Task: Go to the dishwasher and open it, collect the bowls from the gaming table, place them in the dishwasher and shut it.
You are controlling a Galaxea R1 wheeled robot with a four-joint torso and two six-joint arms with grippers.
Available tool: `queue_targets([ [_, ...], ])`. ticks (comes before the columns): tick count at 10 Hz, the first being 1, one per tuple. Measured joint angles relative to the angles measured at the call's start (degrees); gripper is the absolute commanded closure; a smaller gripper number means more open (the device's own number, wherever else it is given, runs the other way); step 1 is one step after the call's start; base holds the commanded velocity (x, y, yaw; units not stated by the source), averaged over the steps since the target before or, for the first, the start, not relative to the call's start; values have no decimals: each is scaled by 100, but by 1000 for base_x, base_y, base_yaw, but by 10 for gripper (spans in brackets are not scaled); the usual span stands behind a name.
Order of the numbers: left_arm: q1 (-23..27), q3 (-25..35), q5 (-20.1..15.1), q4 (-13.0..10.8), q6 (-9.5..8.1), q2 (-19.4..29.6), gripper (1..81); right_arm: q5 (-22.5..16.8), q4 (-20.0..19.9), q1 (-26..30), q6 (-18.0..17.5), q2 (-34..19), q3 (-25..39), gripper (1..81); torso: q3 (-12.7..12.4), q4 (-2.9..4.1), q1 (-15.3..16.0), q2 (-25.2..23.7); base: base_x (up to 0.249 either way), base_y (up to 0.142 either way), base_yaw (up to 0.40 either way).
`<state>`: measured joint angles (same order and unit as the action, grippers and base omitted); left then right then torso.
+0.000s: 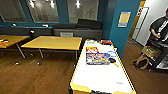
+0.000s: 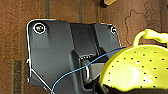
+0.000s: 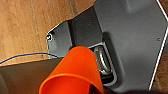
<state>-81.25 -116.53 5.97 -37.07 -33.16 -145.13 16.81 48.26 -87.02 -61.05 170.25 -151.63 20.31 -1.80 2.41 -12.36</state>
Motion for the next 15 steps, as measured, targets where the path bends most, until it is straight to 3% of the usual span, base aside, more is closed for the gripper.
queue_targets([
  [5,-96,-83,28,-2,48,-140,811,2,24,-57,15,48,-41,811,-2,0,-6,-6,-110,0,0],
  [15,-190,-1134,28,-154,48,-794,811,-144,166,-90,15,150,-151,811,-4,0,-11,-9,-132,0,0],
])
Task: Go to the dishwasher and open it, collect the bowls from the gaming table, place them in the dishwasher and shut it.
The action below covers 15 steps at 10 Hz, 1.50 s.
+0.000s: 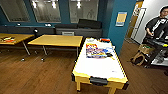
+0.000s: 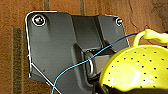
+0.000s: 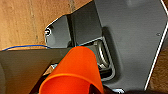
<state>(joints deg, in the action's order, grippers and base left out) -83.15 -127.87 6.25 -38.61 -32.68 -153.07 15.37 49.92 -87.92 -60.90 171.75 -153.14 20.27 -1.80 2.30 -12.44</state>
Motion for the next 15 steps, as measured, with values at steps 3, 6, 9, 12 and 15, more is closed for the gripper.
queue_targets([
  [3,-44,-11,7,-11,-2,69,811,11,22,-6,0,-205,-23,811,0,0,-2,0,-117,0,0],
  [6,-179,-66,28,-12,-2,227,811,-182,60,-106,2,-444,-139,811,-2,0,-13,-6,0,0,0],
  [9,-135,-538,127,-11,-2,72,811,-344,176,-12,22,-312,-243,811,-2,0,-11,-6,0,0,0],
  [12,-161,-1146,124,-11,-2,-210,811,-452,178,-15,22,-361,-530,811,-2,0,-11,-6,0,0,0],
  [15,-163,-1207,138,-11,-2,-305,811,-608,178,-15,18,-325,-527,811,-2,0,-11,-6,0,0,0],
])
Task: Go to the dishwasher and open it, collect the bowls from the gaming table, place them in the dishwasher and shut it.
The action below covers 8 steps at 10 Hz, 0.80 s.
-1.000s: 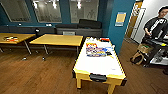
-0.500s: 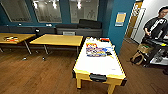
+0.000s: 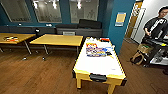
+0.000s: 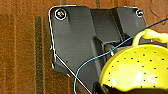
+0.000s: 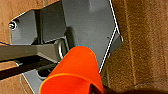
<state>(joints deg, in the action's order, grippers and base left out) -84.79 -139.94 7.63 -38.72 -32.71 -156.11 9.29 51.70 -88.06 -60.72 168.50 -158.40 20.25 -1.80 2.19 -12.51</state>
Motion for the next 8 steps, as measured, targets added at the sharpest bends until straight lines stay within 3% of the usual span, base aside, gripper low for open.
queue_targets([
  [5,0,-9,60,-4,-1,21,811,-22,1,33,2,30,5,811,0,0,0,0,0,0,0],
  [8,0,-9,60,-6,-1,21,811,-17,1,33,2,33,5,811,0,0,0,0,0,0,-315],
])
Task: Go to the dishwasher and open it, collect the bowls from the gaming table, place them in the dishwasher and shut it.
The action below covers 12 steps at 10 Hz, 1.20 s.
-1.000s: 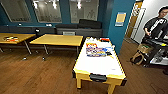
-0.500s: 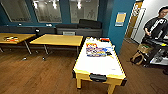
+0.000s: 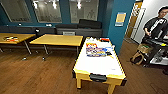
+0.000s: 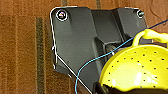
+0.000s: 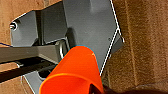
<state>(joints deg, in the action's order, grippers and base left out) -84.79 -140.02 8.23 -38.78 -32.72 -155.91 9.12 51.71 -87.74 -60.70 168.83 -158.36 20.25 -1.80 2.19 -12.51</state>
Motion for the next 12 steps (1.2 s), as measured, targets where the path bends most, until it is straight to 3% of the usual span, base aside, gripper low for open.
queue_targets([
  [12,-2,-573,-68,-2,1,-479,811,-5,18,-9,0,94,48,811,0,0,0,0,0,0,-398],
])
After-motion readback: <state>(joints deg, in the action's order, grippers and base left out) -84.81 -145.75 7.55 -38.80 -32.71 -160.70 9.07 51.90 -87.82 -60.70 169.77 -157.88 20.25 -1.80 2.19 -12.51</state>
